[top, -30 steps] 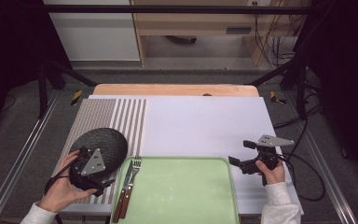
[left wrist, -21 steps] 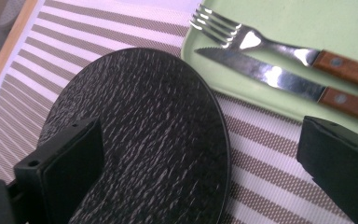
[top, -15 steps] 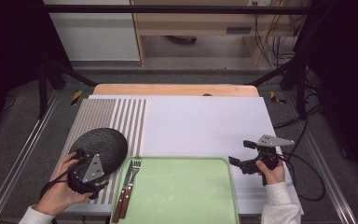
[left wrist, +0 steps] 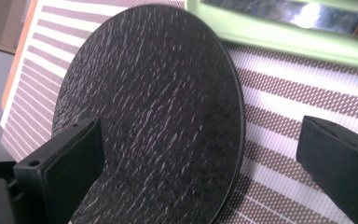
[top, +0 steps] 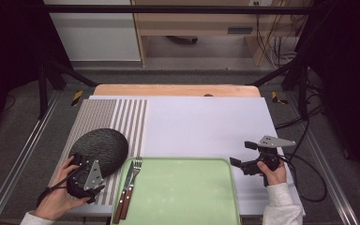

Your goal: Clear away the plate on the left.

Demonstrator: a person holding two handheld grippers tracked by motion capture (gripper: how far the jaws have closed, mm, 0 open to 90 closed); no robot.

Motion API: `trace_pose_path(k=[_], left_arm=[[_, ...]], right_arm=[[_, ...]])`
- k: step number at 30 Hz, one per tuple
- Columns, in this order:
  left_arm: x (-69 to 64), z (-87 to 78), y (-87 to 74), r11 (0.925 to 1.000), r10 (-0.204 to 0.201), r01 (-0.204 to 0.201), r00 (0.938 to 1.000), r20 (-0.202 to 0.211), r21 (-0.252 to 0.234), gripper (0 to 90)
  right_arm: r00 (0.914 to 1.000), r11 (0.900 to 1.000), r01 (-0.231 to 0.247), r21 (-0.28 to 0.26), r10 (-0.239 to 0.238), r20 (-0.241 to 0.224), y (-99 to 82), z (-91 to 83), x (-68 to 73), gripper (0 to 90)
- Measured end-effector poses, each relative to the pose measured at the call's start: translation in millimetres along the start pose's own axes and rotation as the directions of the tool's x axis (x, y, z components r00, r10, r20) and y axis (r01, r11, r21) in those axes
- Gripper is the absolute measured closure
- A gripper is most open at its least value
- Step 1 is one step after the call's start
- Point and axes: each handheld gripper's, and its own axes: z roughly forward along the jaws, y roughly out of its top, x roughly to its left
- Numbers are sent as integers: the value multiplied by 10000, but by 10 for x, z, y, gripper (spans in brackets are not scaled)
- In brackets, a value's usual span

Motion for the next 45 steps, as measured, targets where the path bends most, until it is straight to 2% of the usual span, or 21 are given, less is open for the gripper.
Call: trace_pose_path(k=[9, 15, 21, 35, 42, 45], left_arm=[[-50, 78, -78, 9985, 488, -477, 9979, -431, 261, 40], [-81, 97, -111, 9938, 1059, -1021, 9897, -964, 428, 89], [-117, 124, -127, 9887, 1426, -1362, 9834, -1124, 630, 155], [-188, 164, -177, 9851, 1647, -1555, 9761, -1418, 742, 336], [-249, 174, -178, 9766, 2070, -1941, 9649, -1617, 921, 463], [-271, 175, -183, 9732, 2225, -2084, 9599, -1706, 970, 489]], right_arm=[[10000, 10000, 13, -6, -13, -1, -1, -2, -3, 6], [10000, 10000, 35, -14, -35, -8, -3, -2, -7, 6], [10000, 10000, 34, -28, -34, 18, -3, -4, -9, 6], [10000, 10000, 26, -6, -26, 40, -2, -5, -8, 6], [10000, 10000, 24, 5, -24, 43, -2, -6, -5, 6], [10000, 10000, 18, -1, -18, 55, -2, -8, -6, 6]])
